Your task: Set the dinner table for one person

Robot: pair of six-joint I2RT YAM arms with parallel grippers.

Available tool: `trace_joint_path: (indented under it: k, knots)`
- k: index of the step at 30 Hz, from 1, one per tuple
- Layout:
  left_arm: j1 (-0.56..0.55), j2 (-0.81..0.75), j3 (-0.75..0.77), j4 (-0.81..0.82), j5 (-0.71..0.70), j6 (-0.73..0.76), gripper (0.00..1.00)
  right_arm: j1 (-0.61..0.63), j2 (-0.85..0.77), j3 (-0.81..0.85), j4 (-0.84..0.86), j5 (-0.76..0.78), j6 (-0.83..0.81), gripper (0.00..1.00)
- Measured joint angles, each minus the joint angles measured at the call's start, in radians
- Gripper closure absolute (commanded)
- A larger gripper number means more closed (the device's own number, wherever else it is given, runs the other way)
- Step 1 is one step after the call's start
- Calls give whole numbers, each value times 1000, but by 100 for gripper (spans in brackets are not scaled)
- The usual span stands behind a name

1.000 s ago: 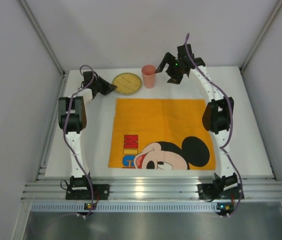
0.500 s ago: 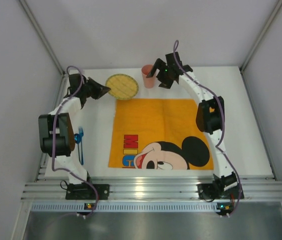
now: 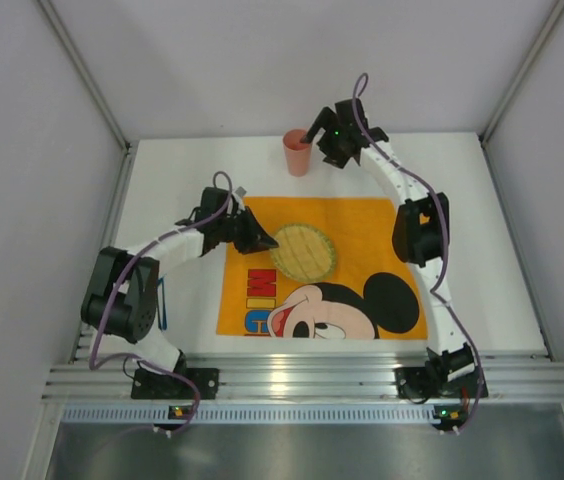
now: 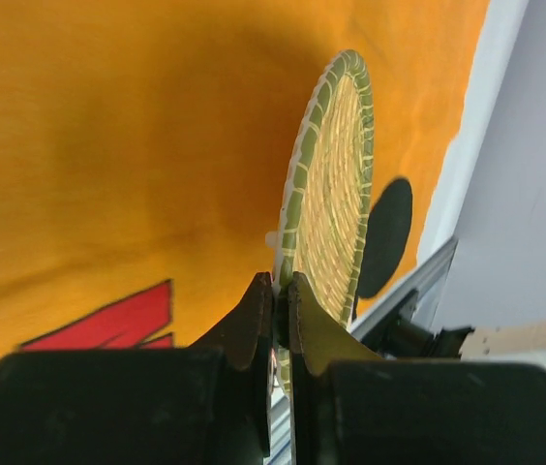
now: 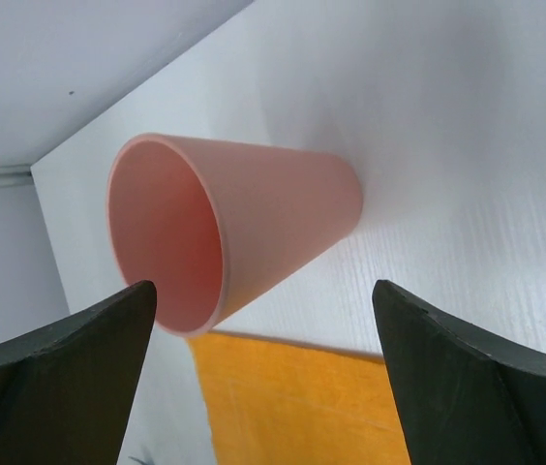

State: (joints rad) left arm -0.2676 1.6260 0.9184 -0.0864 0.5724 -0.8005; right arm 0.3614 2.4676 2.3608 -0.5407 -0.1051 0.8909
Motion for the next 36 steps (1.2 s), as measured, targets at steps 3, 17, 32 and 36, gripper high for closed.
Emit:
trace_joint_path:
  k: [3,17,32,36]
  knots:
    - [-92,16,6,3,24,0,100,0,32,50,-17,47,-8,8]
    - [-137,111,11,-5,15,1,2,24,122,76,-117,191,-47,66]
    - [-138,114,25,-60,14,40,2,18,-23,-17,-172,251,-109,100]
    - [-138,114,58,-93,2,67,2,-34,-225,-118,-277,296,-165,100]
